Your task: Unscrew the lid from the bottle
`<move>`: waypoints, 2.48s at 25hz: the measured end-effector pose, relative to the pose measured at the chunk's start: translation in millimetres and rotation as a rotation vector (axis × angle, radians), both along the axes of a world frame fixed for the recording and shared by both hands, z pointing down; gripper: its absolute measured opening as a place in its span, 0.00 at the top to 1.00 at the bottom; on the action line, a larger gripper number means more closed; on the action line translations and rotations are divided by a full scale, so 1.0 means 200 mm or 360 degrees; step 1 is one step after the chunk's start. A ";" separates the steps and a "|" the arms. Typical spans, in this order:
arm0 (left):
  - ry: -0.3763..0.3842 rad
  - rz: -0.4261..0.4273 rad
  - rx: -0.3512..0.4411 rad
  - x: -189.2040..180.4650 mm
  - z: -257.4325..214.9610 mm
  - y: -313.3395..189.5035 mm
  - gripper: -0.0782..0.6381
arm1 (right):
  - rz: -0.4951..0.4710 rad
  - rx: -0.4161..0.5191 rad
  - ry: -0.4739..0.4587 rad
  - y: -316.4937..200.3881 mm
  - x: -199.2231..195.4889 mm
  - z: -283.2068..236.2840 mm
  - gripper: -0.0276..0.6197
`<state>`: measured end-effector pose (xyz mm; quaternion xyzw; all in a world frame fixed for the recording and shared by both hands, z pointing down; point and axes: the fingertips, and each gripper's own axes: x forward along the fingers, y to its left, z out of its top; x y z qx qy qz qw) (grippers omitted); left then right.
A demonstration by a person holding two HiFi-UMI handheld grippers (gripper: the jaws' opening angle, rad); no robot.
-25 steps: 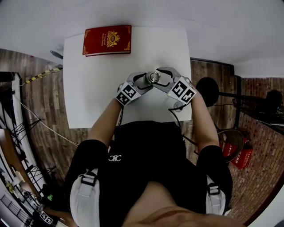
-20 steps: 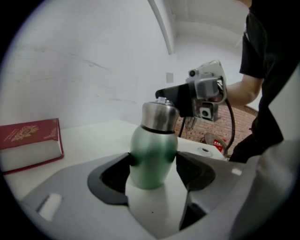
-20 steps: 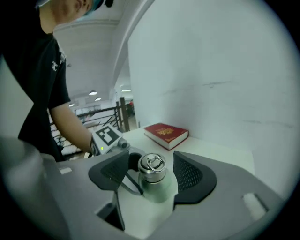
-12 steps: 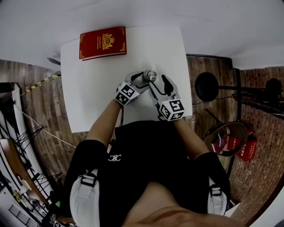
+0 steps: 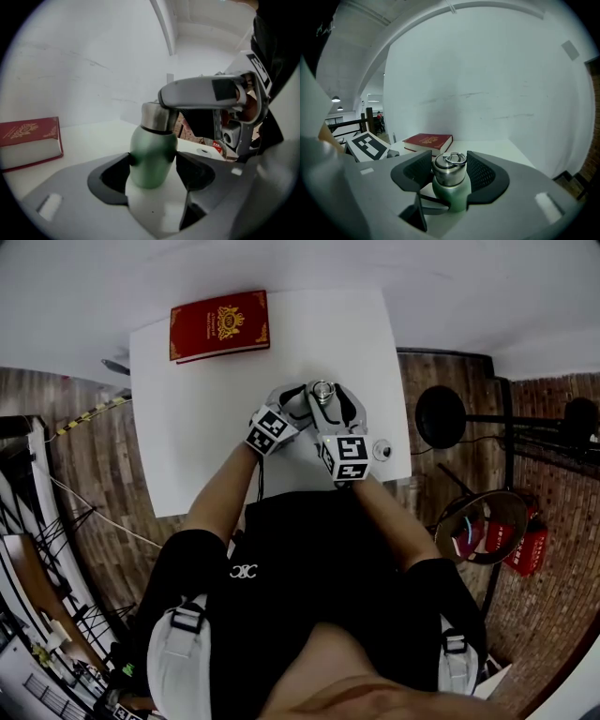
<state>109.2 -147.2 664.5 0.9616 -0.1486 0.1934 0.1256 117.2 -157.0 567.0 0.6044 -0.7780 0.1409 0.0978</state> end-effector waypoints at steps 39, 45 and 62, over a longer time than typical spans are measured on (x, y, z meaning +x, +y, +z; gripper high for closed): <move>-0.0107 0.0038 0.0035 -0.01 0.05 -0.02 0.40 | -0.0997 -0.0136 0.0152 -0.07 -0.01 -0.18 0.59; -0.0093 0.0054 0.0042 0.00 0.03 0.00 0.40 | -0.0138 -0.0052 -0.0163 0.00 0.07 -0.13 0.59; -0.0069 0.0027 0.0033 0.00 0.02 -0.01 0.40 | -0.0156 -0.0116 0.0277 -0.04 -0.04 0.08 0.59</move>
